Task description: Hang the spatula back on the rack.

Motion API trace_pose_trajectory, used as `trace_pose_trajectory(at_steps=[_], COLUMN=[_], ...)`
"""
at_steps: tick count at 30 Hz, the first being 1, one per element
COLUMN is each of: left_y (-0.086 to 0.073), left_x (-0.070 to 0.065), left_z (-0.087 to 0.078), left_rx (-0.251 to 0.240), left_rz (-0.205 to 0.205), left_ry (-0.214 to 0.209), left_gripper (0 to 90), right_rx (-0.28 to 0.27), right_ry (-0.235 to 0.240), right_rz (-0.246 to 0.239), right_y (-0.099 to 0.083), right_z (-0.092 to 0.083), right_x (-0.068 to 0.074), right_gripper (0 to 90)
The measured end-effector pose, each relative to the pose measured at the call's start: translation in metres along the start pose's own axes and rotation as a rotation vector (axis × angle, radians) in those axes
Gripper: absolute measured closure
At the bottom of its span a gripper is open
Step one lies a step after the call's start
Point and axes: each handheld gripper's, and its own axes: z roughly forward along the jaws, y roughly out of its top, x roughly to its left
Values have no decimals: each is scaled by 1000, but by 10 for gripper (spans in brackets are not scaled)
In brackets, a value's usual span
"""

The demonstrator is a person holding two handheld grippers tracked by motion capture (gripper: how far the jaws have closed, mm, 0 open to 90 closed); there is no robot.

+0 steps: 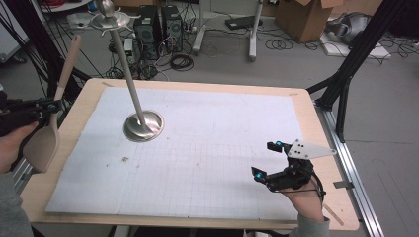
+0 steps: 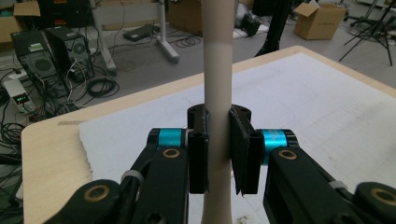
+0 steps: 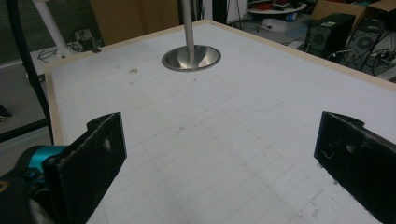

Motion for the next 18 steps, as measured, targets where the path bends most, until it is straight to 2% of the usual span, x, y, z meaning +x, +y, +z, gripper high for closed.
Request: trace_pose_trajectory(at_steps=[6, 18], left_y=[2, 12], left_x=[2, 0], left_z=[-3, -5], left_rx=[-28, -42], left_rz=[-9, -2], left_ry=[-5, -15], left_gripper=[781, 781], right_rx=[2, 4], right_ry=[-1, -11], right_rz=[-2, -4], right_y=[-1, -3], right_z=[-1, -2], right_x=[0, 0], right_gripper=[13, 13])
